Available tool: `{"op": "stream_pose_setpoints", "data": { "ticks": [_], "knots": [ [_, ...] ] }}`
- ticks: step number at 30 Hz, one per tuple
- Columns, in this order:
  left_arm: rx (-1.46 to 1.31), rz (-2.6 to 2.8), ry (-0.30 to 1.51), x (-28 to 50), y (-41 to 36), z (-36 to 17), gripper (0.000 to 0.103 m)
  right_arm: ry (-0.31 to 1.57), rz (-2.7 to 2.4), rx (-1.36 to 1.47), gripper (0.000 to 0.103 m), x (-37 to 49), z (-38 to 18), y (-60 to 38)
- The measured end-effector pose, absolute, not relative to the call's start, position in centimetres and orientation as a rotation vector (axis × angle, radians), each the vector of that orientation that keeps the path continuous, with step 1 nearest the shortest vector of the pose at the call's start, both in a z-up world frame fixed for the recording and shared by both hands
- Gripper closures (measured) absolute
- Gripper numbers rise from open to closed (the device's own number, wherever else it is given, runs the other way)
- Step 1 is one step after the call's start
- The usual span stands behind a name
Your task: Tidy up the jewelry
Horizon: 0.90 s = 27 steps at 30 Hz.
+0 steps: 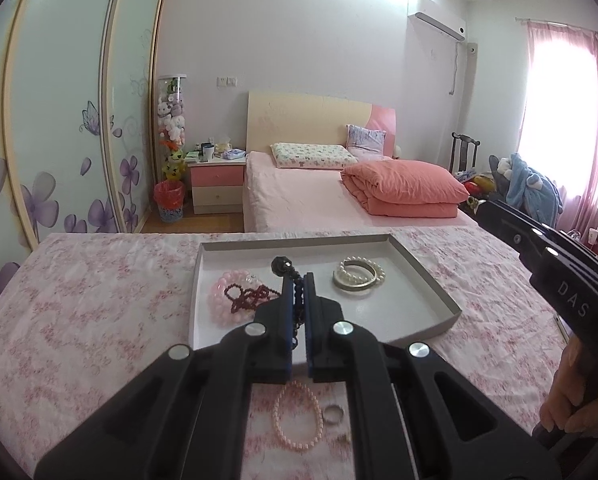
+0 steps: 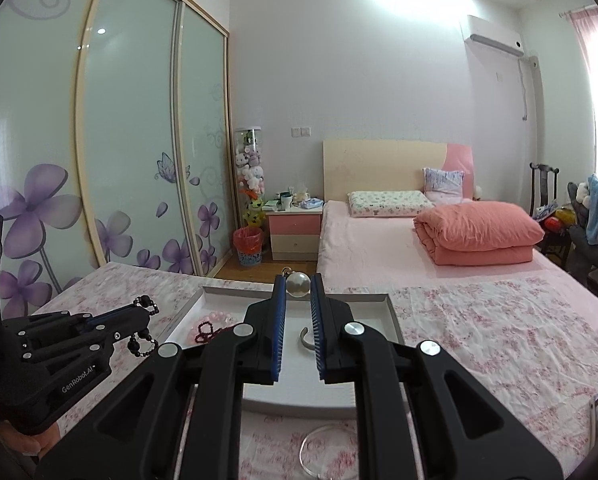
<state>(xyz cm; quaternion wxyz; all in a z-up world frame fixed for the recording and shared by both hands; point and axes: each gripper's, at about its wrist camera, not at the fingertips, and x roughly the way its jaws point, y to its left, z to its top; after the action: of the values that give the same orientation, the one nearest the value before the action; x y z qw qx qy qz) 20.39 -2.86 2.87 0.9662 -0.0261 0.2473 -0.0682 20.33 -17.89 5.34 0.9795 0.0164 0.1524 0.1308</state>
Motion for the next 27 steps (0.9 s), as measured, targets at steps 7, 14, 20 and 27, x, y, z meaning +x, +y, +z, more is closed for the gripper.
{"op": "stream_pose_setpoints", "data": {
  "ticks": [7,14,20,27],
  "knots": [
    [-0.062,-0.115,0.533,25.6,-3.1,1.5,0.097,0.392,0.269,0.085,0.09,25.6,3.6,-18.0],
    [-0.06,-0.102,0.576,29.6,-3.2,-0.6,0.097,0.505,0.269,0.122,0.09,29.9,0.8,-18.0],
    [-0.064,-0.101,0.612,31.5,-3.2,-2.1,0.097,0.569,0.28,0.123,0.09,31.6,-0.7,-17.4],
    [-0.105,-0.101,0.649,33.0,-2.6,-3.3,0.089,0.62,0.291,0.128,0.085,32.5,-1.7,-17.0]
  ]
}}
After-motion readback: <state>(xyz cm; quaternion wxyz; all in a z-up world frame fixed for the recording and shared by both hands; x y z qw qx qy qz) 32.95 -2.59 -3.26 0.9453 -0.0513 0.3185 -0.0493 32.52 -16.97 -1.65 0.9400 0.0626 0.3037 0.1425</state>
